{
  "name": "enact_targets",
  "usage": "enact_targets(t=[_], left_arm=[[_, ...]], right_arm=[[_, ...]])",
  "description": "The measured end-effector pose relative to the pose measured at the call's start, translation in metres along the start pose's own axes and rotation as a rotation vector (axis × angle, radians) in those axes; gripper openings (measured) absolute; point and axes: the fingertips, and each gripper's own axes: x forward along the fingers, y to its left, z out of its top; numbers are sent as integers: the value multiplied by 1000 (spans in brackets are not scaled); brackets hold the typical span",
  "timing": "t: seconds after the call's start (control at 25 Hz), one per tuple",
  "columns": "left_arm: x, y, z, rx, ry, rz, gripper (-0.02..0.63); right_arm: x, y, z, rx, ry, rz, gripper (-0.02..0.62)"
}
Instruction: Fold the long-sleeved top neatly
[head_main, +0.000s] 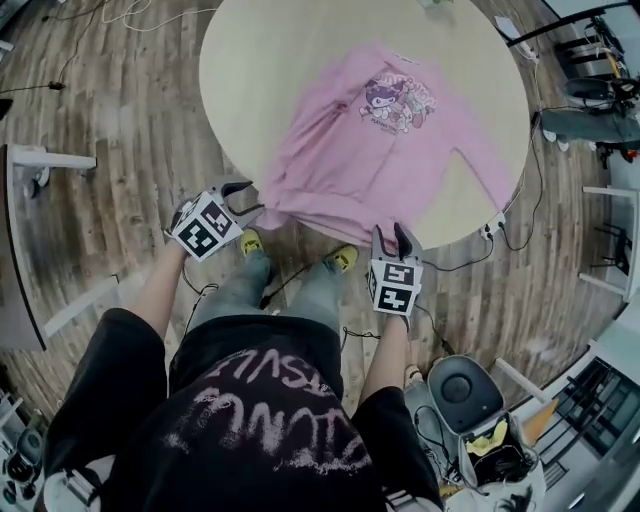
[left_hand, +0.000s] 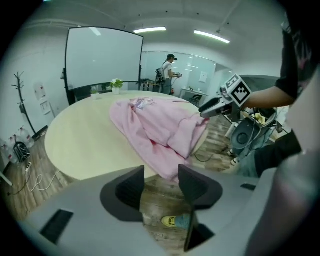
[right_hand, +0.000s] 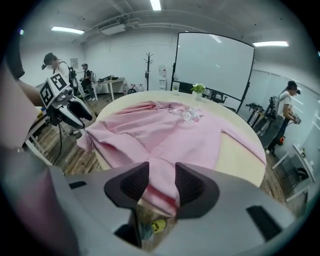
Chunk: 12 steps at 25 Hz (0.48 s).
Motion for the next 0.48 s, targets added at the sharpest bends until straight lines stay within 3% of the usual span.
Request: enact_targets(t=[0.08, 0.16, 0.2, 0.28, 0.48], left_arm=[[9, -13, -5, 14, 21, -46, 236], [18, -20, -9, 28, 49, -42, 231], [23, -19, -11, 43, 72, -23, 204], [26, -13, -11, 88, 107, 19, 76], [-9, 32, 5, 199, 126, 86, 61]], right_arm=[[8, 18, 2, -24, 23, 12, 181], [12, 28, 4, -43, 38, 21, 184], [13, 31, 4, -47, 42, 24, 184], [15, 31, 5, -49, 50, 25, 184], [21, 20, 4, -38, 75, 26, 183]])
